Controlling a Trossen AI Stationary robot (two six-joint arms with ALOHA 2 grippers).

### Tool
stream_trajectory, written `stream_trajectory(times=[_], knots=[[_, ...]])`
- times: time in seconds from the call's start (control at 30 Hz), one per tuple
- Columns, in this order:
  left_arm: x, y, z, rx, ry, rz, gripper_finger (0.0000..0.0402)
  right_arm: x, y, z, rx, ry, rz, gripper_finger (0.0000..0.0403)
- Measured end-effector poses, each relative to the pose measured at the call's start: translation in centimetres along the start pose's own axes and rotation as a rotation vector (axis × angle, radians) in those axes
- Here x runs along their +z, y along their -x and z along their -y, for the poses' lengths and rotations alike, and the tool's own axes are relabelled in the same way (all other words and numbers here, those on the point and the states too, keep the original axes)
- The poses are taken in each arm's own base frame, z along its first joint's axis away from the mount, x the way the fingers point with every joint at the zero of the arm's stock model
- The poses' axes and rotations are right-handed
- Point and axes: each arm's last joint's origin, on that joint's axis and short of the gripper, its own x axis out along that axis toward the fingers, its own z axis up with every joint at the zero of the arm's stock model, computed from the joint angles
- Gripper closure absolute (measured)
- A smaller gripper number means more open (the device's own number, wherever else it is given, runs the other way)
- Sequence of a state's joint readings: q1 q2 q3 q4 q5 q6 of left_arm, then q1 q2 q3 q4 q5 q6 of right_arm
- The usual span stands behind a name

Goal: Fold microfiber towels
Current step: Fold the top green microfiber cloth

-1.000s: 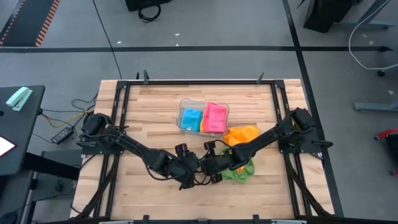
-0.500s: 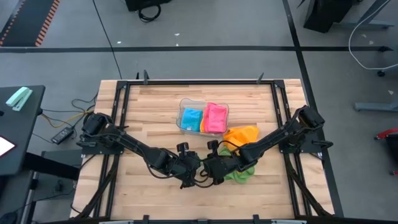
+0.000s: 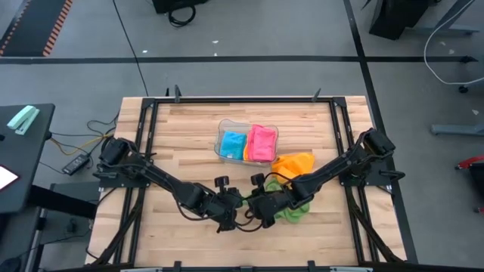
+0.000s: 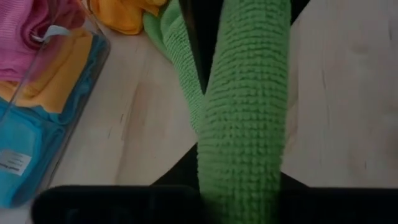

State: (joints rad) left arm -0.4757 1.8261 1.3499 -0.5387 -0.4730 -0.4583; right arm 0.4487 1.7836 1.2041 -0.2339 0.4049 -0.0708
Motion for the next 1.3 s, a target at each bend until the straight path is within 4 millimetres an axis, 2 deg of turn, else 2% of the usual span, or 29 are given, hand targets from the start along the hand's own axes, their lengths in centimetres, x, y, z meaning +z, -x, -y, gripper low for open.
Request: stream_trajectory(times=[0.13, 0.33, 0.5, 0.7, 0.8, 0.93, 1.1, 1.17, 1.3], knots=[[-0.6, -0.6, 0.0, 0.025, -0.041, -0.041, 0.0381, -0.1, 0.0, 0.0, 0.025, 0.006, -0.009, 0.027], [-1.6, -0.8, -0.3, 0.207, -0.125, -0.056, 0.0372, -0.8, 0.5, 0.2, 0.024, 0.041, -0.084, 0.0208], [-1.6, -0.3, -0.9, 0.385, -0.253, -0.012, 0.0371, -1.2, 0.9, 0.5, -0.031, 0.042, -0.137, 0.02], [-2.0, -1.0, -1.1, 0.432, -0.375, -0.061, 0.0381, -1.4, 2.9, 1.5, -0.092, 0.007, -0.16, 0.0204], [-3.2, -2.2, 0.0, 0.436, -0.436, -0.099, 0.0369, -1.8, 3.5, 1.7, -0.093, -0.02, -0.143, 0.0204], [-5.2, -3.2, 1.9, 0.448, -0.517, -0.123, 0.0369, -3.0, 3.2, 1.5, -0.094, -0.046, -0.156, 0.0205], [-7.1, -2.6, 4.2, 0.397, -0.611, -0.135, 0.0373, -3.9, 2.8, 1.2, -0.089, -0.065, -0.144, 0.0205], [-7.5, -2.1, 5.0, 0.355, -0.604, -0.129, 0.0353, -3.9, 2.6, 1.1, -0.085, -0.079, -0.117, 0.0205], [-8.3, -1.1, 6.5, 0.213, -0.538, -0.146, 0.0277, -3.6, 2.5, 1.1, -0.082, -0.091, -0.081, 0.0205]])
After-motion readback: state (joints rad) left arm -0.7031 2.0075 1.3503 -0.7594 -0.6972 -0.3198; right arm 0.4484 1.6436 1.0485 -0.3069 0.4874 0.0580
